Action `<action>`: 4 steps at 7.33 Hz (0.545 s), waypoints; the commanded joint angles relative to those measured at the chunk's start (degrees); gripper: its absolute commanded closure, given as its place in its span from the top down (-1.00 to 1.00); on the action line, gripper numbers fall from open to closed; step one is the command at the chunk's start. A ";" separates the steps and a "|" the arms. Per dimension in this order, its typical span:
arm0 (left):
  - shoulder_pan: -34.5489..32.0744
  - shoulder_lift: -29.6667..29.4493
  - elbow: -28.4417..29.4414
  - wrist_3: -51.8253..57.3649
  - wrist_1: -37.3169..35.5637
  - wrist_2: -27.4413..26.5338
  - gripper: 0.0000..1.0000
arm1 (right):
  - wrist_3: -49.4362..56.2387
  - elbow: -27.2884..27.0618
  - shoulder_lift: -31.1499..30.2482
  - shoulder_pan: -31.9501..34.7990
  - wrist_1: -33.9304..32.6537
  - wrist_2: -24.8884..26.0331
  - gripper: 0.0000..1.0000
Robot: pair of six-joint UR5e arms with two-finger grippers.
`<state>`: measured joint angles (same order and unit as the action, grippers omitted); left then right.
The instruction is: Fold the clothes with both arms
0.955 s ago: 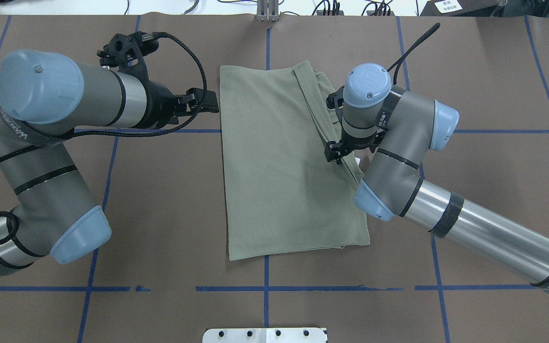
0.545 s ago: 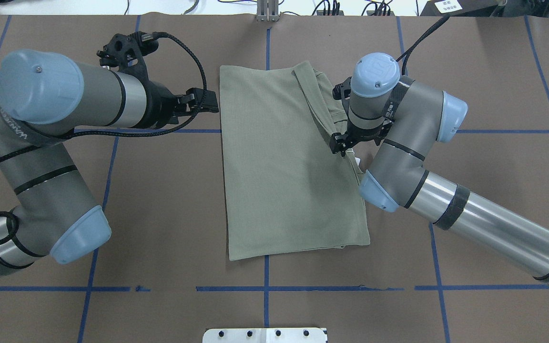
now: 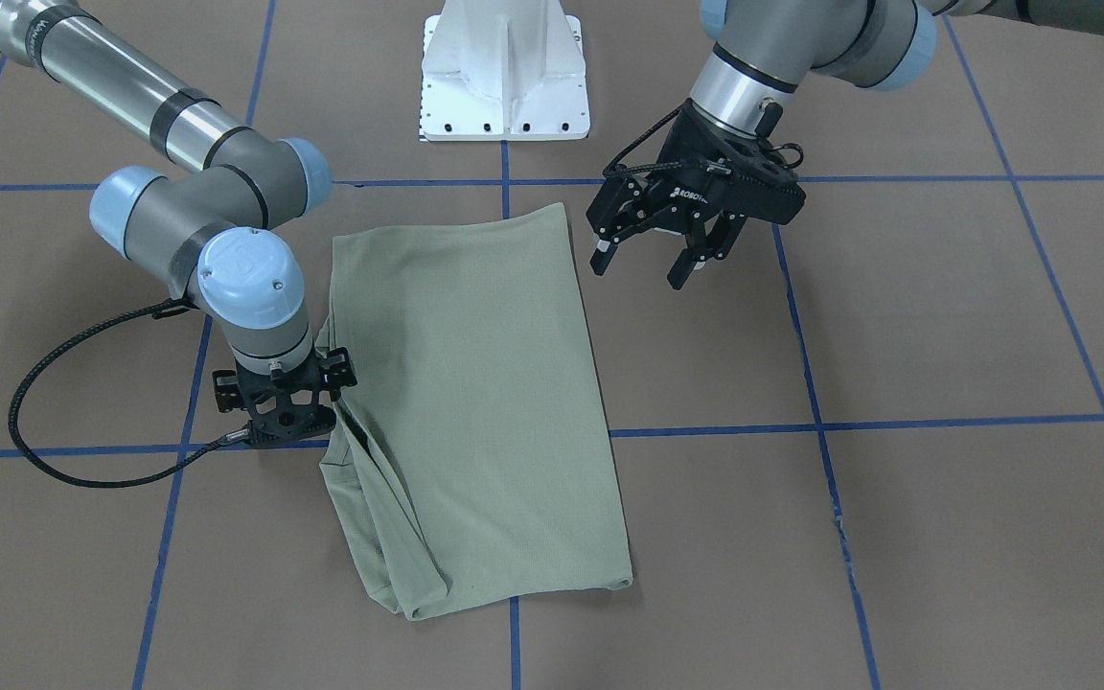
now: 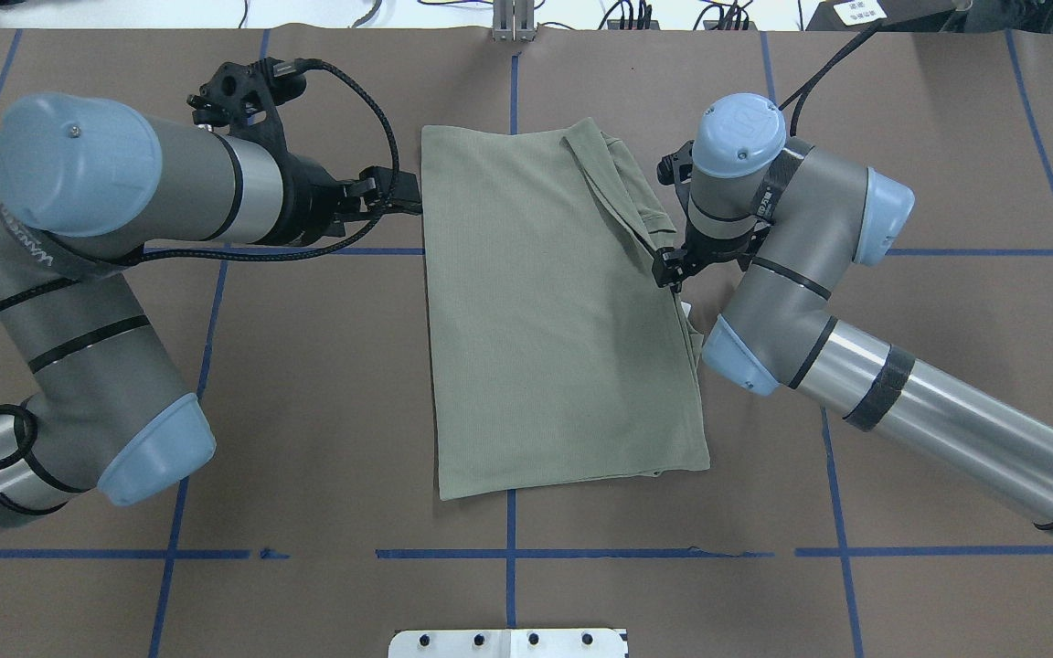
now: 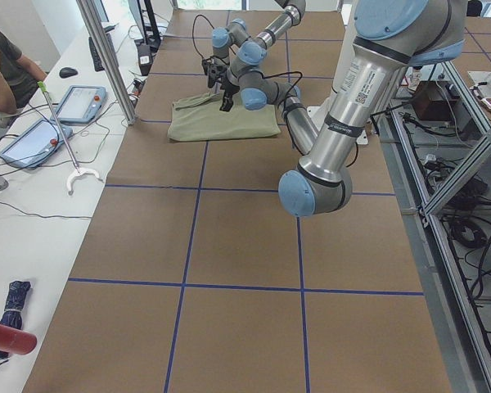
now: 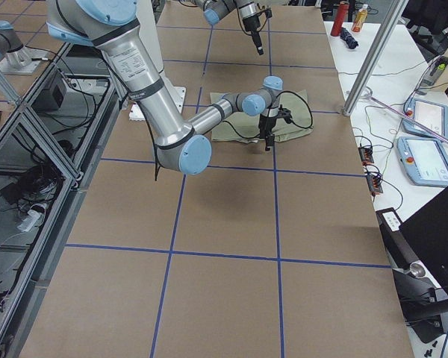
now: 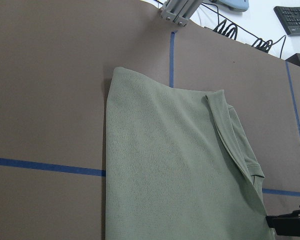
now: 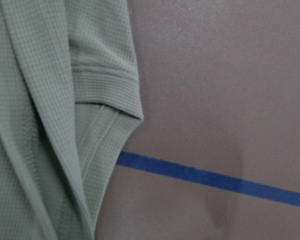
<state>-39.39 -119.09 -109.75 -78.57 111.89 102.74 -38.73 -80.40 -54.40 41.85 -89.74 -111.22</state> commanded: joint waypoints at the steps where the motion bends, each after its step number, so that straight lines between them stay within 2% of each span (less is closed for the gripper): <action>1: -0.07 -0.18 -0.11 0.09 -0.09 0.00 1.00 | 1.02 0.95 0.78 1.64 0.00 -0.74 0.98; 4: -0.16 -0.01 -0.55 0.09 -0.18 0.09 1.00 | 0.94 2.43 5.94 2.89 -0.08 -1.63 0.98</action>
<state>-39.49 -119.19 -110.24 -78.49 111.75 102.82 -37.72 -79.04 -51.24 44.52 -89.81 -112.74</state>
